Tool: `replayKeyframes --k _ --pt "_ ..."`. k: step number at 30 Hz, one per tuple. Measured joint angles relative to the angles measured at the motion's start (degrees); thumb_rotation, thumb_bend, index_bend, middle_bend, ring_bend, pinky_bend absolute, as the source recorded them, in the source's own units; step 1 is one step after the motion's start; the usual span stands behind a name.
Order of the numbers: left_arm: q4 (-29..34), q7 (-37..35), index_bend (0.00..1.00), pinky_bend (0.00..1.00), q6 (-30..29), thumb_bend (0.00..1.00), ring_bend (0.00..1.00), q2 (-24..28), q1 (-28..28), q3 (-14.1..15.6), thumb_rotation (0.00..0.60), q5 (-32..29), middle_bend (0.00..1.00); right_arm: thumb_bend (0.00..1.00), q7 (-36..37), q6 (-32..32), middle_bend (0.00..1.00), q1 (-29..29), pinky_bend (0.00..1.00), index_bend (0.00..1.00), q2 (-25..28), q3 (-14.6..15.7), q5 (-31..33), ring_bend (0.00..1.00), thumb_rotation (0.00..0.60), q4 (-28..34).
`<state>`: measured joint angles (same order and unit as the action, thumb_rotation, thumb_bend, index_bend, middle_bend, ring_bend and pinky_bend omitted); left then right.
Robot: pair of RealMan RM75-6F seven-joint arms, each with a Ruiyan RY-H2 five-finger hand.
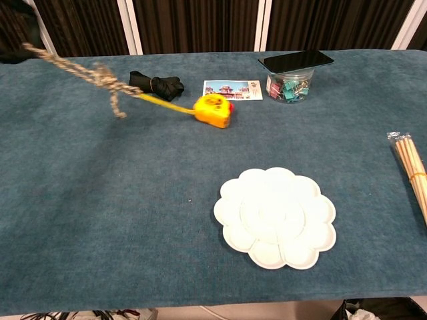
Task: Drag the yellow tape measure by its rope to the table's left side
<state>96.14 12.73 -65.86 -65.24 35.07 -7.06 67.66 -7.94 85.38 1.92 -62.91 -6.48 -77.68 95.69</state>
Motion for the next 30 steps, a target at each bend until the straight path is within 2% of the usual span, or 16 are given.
replayKeyframes --k 8,14,19,30 --pt "-0.93 -7.41 0.61 0.00 -5.78 0.45 0.00 5.20 -7.64 5.15 0.600 6.89 0.03 0.05 -0.40 0.24 0.00 -0.10 0.17 0.00 -0.19 0.01 0.10 0.09 0.600 0.08" --pt "-3.19 -13.61 0.61 0.00 -11.70 0.45 0.00 8.32 -13.61 7.51 0.600 10.61 0.03 0.05 -0.48 0.36 0.00 -0.19 0.16 0.00 -0.24 0.04 0.09 0.09 0.600 0.15" --pt "-5.07 -18.48 0.61 0.00 -14.20 0.45 0.00 10.26 -17.00 8.71 0.600 12.24 0.03 0.05 -0.63 0.37 0.00 -0.21 0.17 0.00 -0.29 0.09 0.07 0.09 0.600 0.15" --pt "-10.38 -20.27 0.61 0.00 -17.80 0.45 0.00 10.67 -23.02 9.92 0.600 12.41 0.03 0.05 -1.02 0.64 0.00 -0.32 0.17 0.00 -0.39 0.14 -0.02 0.09 0.600 0.25"
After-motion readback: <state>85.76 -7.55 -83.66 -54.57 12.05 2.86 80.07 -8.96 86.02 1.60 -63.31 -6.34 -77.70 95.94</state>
